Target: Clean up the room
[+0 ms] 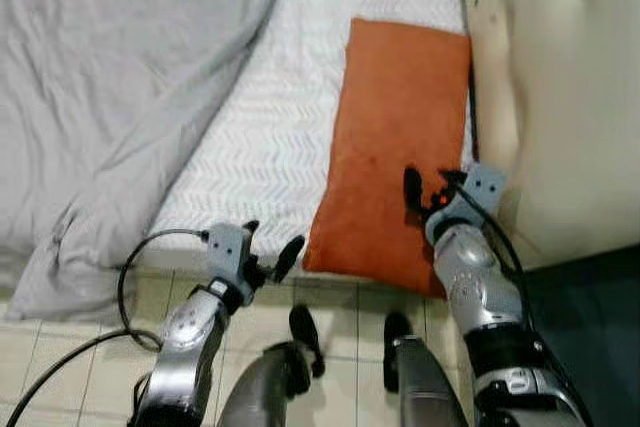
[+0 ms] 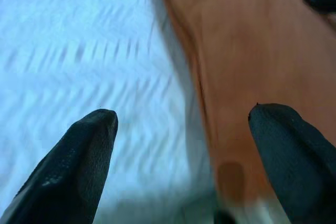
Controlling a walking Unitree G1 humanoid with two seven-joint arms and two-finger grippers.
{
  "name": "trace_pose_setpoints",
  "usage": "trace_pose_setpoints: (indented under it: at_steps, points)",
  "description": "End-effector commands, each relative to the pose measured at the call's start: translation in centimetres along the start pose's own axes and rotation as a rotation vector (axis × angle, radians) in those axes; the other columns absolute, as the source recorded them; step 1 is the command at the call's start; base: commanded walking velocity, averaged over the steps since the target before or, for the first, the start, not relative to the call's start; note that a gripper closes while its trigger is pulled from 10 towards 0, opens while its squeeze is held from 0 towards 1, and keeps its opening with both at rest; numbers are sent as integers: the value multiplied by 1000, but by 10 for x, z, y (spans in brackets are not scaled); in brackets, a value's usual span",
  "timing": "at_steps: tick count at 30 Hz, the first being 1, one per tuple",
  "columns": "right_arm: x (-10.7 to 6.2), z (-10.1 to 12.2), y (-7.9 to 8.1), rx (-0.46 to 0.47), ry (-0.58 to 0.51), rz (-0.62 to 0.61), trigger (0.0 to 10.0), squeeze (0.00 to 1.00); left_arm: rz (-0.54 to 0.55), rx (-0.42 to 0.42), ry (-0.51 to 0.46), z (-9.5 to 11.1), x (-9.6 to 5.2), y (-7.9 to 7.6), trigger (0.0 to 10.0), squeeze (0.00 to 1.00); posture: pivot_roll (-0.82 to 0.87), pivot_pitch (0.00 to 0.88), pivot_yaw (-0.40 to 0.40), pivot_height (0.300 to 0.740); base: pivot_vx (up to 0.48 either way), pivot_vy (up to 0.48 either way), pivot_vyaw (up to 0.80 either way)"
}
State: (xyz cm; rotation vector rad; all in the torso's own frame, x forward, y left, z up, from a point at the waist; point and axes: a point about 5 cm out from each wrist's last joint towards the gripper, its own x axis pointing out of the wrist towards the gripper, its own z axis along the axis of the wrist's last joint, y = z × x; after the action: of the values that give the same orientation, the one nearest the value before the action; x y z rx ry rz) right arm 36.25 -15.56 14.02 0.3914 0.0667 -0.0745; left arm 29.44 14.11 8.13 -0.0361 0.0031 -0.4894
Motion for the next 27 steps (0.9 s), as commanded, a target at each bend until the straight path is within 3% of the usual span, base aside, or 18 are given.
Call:
trace_pose_setpoints:
  at_steps: [1, 4, 5, 8, 14, 16, 17, 18, 21, 23, 24, 26, 27]
  points:
    - [1, -9, 0, 53, 64, 10, 10000, 0, -17, -3, 36, -8, -11, -4, 10000, 0, -89, 435, 68, 740, 0, 0, 0]
    - [4, 1, 6, 59, 55, 50, 10000, 0, -8, -43, 52, -9, -18, -8, 10000, 0, -84, 431, 66, 740, 0, 0, 0]
    - [4, 31, 28, -87, -7, 153, 10000, 0, -9, -71, 81, -13, -30, -14, 10000, 0, -79, 424, 57, 740, 0, 0, 0]
    - [3, 45, 37, -160, -46, 195, 10000, 0, -12, -79, 97, -15, -36, -17, 10000, 0, -80, 422, 55, 740, 0, 0, 0]
    - [4, 44, 48, -30, 17, 244, 10000, 0, -11, -124, 135, -22, -40, -27, 10000, 0, -75, 421, 51, 740, 0, 0, 0]
    - [4, 39, 49, -5, 67, 249, 10000, 0, -10, -130, 147, -23, -42, -29, 10000, 0, -75, 421, 51, 740, 0, 0, 0]
    - [4, 19, 47, 38, 163, 244, 10000, 0, -22, -149, 169, -26, -45, -33, 10000, 0, -70, 427, 47, 740, 0, 0, 0]
    - [4, 19, 47, 38, 163, 244, 10000, 0, -22, -149, 169, -26, -45, -33, 10000, 0, -70, 427, 47, 740, 0, 0, 0]
    - [5, -11, 42, 72, 272, 230, 10000, 0, -37, -159, 176, -32, -44, -35, 10000, 0, -66, 434, 43, 740, 0, 0, 0]
    - [5, -30, 40, 41, 302, 226, 10000, 0, -26, -127, 183, -34, -38, -31, 10000, 0, -70, 442, 41, 740, 0, 0, 0]
    - [3, -51, 37, -20, 321, 225, 10000, 0, -10, -95, 167, -28, -30, -29, 10000, 0, -70, 442, 41, 740, 0, 0, 0]
    - [2, -56, 36, -33, 327, 226, 10000, 0, -7, -89, 161, -26, -29, -29, 10000, 0, -70, 442, 41, 740, 0, 0, 0]
    - [0, -64, 33, -82, 343, 210, 10000, 0, -13, -79, 154, -23, -27, -30, 10000, 0, -61, 447, 45, 740, 0, 0, 0]
